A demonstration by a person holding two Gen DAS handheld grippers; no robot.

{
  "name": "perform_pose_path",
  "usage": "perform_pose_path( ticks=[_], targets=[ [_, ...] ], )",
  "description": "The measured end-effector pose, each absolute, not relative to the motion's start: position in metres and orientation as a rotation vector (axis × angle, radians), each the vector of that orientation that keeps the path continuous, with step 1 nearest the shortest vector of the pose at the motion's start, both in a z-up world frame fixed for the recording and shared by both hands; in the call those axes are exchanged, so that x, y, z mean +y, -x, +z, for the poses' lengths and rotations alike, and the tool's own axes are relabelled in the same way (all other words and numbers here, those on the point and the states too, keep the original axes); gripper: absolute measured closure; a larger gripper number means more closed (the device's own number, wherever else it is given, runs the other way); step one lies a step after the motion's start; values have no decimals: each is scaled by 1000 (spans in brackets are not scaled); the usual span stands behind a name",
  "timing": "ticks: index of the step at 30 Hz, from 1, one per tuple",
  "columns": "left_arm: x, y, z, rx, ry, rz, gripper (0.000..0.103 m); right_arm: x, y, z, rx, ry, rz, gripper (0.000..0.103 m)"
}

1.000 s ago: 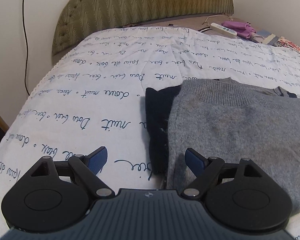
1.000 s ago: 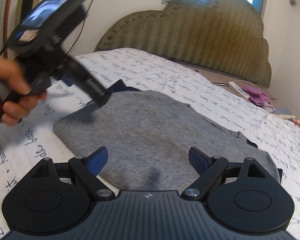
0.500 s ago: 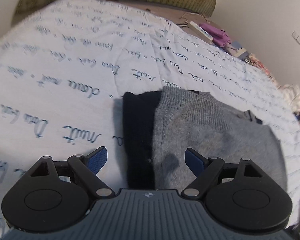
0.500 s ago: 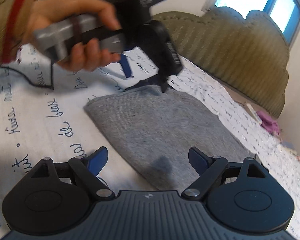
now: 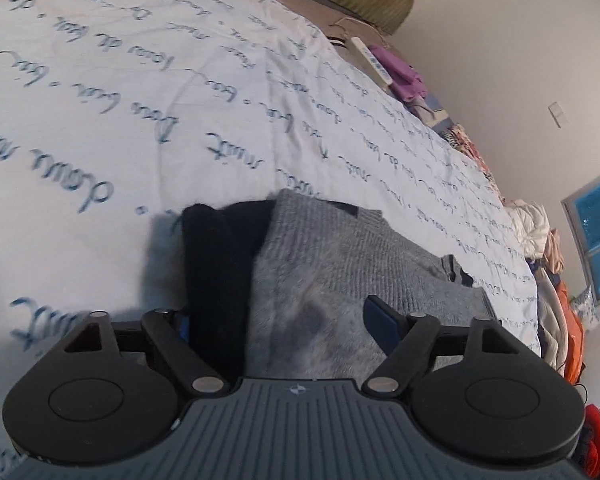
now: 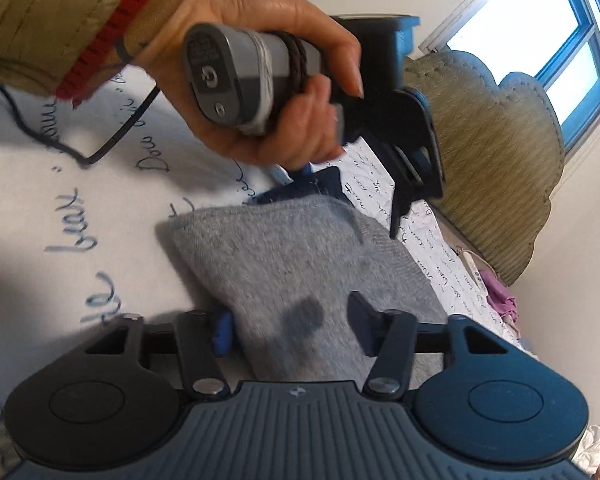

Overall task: Fold small clothes
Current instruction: 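Grasp the side edge of the folded sweater with both tools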

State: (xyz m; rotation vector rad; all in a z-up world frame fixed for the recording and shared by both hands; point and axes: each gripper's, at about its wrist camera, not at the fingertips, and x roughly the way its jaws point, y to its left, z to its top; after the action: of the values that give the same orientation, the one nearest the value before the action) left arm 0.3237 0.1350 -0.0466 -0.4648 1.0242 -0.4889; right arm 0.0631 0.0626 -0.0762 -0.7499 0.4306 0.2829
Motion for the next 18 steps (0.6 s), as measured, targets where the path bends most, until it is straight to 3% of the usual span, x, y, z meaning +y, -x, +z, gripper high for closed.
perform_pose_path(
  ticks=[2,5,6,7,12,18],
  targets=[
    [131,-327,-50,1017,481,-498,38,64,-68,-77,432,739,284,59],
    [128,-330,-55,1011,472,-480,68,65,-70,-77,438,738,305,74],
    [128,-331,-56,1016,468,-463,89,65,-70,-78,440,736,316,81],
    [130,-332,-58,1026,481,-454,92,65,-69,-78,437,734,325,87],
    [123,-324,-45,1006,431,-394,93,57,-65,-77,408,701,356,94],
    [96,-309,-4,965,285,-313,93,42,-49,-65,298,670,356,95]
  ],
)
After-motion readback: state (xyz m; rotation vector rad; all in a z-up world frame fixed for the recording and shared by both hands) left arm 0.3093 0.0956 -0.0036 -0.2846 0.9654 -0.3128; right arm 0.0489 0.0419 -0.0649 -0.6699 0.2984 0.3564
